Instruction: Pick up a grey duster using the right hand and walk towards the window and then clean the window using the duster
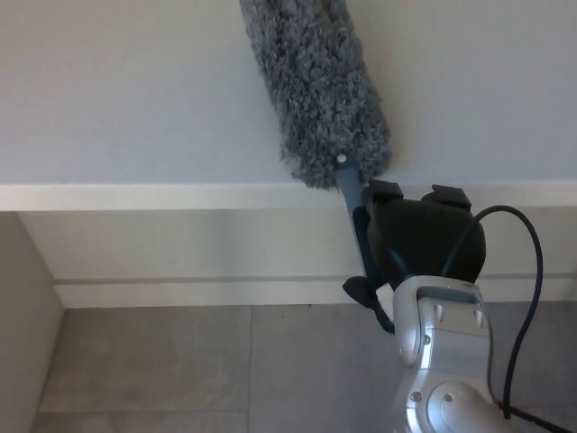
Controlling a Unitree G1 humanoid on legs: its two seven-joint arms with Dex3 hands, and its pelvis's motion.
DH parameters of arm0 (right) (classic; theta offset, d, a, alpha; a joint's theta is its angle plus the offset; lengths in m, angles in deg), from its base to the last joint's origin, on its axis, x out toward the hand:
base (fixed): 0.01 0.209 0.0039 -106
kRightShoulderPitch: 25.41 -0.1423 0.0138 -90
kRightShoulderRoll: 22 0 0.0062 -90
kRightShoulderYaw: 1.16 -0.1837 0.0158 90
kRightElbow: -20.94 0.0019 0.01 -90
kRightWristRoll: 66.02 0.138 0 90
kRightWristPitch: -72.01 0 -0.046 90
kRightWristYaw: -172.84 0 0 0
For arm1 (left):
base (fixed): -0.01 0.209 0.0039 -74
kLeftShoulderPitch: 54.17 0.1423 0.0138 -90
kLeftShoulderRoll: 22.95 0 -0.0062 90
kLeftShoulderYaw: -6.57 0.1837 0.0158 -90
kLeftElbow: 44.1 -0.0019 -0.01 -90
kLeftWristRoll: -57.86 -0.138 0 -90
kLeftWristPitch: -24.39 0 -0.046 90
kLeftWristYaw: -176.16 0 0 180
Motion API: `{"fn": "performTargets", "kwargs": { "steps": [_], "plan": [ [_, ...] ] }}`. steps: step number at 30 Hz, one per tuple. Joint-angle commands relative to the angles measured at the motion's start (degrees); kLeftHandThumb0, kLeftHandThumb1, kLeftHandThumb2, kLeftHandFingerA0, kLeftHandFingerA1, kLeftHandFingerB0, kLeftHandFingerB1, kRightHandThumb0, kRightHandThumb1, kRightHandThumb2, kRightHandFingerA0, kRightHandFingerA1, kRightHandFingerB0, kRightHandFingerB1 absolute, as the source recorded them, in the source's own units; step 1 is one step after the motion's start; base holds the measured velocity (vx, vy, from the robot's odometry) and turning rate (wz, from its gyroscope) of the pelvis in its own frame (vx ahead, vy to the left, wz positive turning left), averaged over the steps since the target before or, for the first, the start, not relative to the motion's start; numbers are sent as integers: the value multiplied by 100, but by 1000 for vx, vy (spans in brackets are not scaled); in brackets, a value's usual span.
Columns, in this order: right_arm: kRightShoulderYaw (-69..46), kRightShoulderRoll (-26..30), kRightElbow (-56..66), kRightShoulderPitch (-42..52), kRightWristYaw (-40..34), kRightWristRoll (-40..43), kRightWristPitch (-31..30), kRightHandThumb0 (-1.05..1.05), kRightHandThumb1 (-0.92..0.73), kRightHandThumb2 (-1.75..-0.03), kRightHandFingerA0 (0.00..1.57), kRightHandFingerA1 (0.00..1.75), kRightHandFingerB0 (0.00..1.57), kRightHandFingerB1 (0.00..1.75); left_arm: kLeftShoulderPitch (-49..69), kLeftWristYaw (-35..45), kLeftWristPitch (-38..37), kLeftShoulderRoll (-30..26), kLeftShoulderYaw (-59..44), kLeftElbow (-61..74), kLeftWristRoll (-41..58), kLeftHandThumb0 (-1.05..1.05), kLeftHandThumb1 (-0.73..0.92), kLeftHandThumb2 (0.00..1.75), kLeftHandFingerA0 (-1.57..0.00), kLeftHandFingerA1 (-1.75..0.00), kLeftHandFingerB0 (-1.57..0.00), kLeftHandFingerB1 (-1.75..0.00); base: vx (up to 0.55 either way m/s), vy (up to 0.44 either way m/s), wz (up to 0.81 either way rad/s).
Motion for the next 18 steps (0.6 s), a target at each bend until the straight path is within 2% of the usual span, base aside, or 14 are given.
{"fn": "performTargets", "kwargs": {
  "steps": [1, 3, 9, 11, 13, 14, 16, 17, 18],
  "plan": [
    [-61, 56, -85, 87, -183, -185, 31, -72, -53, -88, 12, 59, 19, 49, 61, -51, -425, 10, 5, -6, -6, -10, 55, 102, -104, -132, -94, -113, 0, 0, 0],
    [-25, 43, -112, 106, -390, -191, 106, -71, -52, -88, 13, 59, 21, 49, 105, -181, -412, 67, 80, 89, -90, -8, 52, 106, -104, -132, -95, -113, 0, 0, 0],
    [27, 53, -209, 85, -635, -302, 186, -71, -53, -88, 17, 61, 22, 50, 74, -212, -285, 35, 83, 23, -52, -5, 55, 104, -104, -128, -94, -108, 0, 0, 0],
    [-106, 57, -244, 113, -1335, -25, 433, -67, -50, -85, 19, 65, 23, 52, 171, -270, -329, 58, 91, 131, -62, -6, 54, 105, -106, -131, -95, -113, 0, 0, 0],
    [-115, 41, -261, 119, -1376, -17, 458, -67, -50, -85, 19, 65, 23, 52, 180, -269, -325, 58, 92, 141, -56, -6, 54, 105, -106, -131, -95, -113, 0, 0, 0],
    [-162, -9, -263, 116, -1463, 36, 466, -66, -49, -85, 14, 63, 18, 52, 203, -235, -353, 73, 72, 141, -24, -6, 56, 101, -102, -130, -93, -112, 0, 0, 0],
    [-248, -97, -280, 113, -1631, 138, 488, -66, -49, -85, 14, 63, 17, 52, 239, -251, -435, 84, 74, 112, -36, -5, 53, 107, -105, -132, -95, -115, 0, 0, 0],
    [-277, -125, -290, 108, -1656, 169, 512, -64, -64, -59, 13, 67, 22, 46, 240, -208, -415, 97, 56, 120, -6, -7, 54, 106, -103, -131, -94, -115, 0, 0, 0],
    [-276, -130, -309, 87, -1628, 148, 510, -69, -50, -83, 16, 64, 16, 52, 234, -191, -418, 126, 34, 131, 28, -8, 53, 108, -106, -130, -95, -115, 0, 0, 0]
  ]
}}
